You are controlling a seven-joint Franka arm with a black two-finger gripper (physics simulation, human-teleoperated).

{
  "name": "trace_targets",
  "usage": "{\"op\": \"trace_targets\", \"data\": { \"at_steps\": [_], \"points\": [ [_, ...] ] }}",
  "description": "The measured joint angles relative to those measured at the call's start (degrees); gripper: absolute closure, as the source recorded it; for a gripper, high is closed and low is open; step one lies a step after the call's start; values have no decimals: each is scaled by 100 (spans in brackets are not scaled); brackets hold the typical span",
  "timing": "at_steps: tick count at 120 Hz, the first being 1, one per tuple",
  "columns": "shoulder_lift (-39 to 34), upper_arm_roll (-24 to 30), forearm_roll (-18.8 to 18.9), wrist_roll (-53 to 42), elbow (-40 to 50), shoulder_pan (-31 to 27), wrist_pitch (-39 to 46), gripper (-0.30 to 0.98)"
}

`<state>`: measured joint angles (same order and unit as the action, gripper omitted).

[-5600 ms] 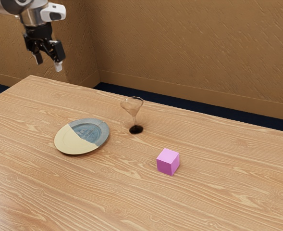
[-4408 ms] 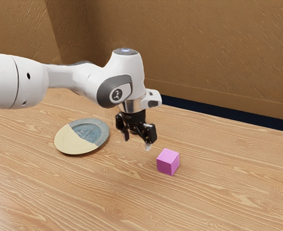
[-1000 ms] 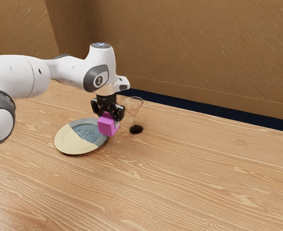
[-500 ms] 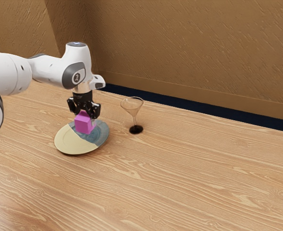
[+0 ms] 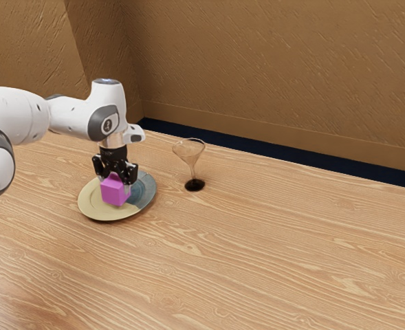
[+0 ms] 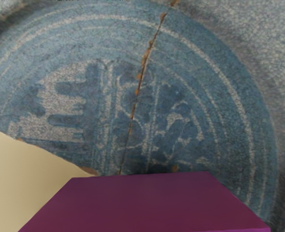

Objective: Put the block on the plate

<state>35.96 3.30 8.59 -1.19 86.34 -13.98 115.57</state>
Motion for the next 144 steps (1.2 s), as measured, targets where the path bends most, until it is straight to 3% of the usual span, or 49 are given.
{"op": "trace_targets", "data": {
  "at_steps": [20,45,104,144],
  "points": [
    [-52,-4,-34,-129,-1,-26,5,13],
    [-251,2,-20,-251,45,-86,-19,5],
    [-1715,-27,-53,-446,804,62,-267,0],
    [-2913,-63,-102,-512,823,89,-1090,0]
  ]
}}
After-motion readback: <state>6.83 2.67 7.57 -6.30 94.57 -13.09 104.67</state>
